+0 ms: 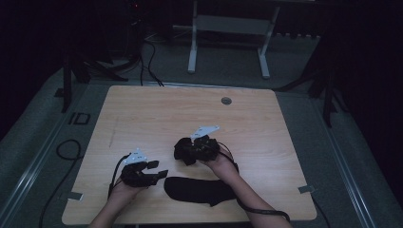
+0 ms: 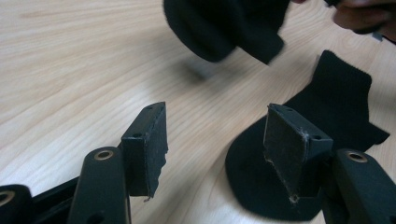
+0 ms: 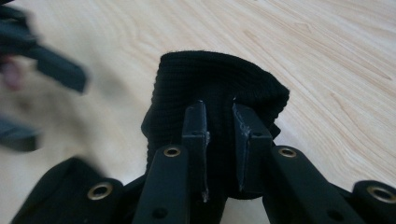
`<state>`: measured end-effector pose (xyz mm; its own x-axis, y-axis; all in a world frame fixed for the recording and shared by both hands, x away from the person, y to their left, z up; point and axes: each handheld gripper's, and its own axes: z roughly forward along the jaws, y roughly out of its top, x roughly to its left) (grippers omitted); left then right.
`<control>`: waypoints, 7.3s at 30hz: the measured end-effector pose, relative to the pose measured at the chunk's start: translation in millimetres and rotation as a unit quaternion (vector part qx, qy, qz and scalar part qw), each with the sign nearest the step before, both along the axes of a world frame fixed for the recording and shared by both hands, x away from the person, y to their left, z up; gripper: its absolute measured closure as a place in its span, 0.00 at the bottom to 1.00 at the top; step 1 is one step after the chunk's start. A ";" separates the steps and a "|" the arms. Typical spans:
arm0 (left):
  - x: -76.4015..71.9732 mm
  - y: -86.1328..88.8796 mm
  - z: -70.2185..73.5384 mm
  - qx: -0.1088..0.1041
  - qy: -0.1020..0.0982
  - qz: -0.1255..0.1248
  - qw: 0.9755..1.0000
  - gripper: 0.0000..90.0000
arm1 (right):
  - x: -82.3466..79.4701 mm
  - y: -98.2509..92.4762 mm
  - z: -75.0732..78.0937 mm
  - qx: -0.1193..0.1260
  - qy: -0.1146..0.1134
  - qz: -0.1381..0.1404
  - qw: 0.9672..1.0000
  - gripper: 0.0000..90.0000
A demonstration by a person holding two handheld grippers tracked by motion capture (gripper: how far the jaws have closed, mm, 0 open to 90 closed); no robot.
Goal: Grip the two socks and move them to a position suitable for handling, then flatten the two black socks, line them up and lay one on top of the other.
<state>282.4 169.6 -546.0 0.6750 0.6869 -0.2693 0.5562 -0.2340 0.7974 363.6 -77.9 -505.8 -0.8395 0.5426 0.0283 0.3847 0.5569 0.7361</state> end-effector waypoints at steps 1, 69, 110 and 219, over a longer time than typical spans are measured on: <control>2.6 -3.0 0.9 -0.002 0.000 -0.005 1.000 0.44 | -9.2 -6.1 5.1 0.008 -0.004 0.005 1.000 0.85; 43.9 -35.4 2.1 0.162 0.033 -0.032 0.986 0.96 | -8.9 -136.3 -36.5 -0.015 0.053 -0.122 0.991 0.84; 57.1 -44.9 -13.0 0.156 0.027 -0.004 0.987 1.00 | 9.2 -131.4 -45.1 -0.054 0.037 -0.135 0.989 0.97; 79.3 -9.5 23.4 0.092 0.094 -0.026 0.991 0.97 | -8.2 -154.8 -13.5 -0.005 0.032 -0.148 0.989 0.94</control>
<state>361.7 160.1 -522.6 0.6605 0.7017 -0.2671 0.6740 -0.3975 0.6226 355.4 -232.7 -519.3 -0.6414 0.7641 0.0692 0.5767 0.4207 0.7003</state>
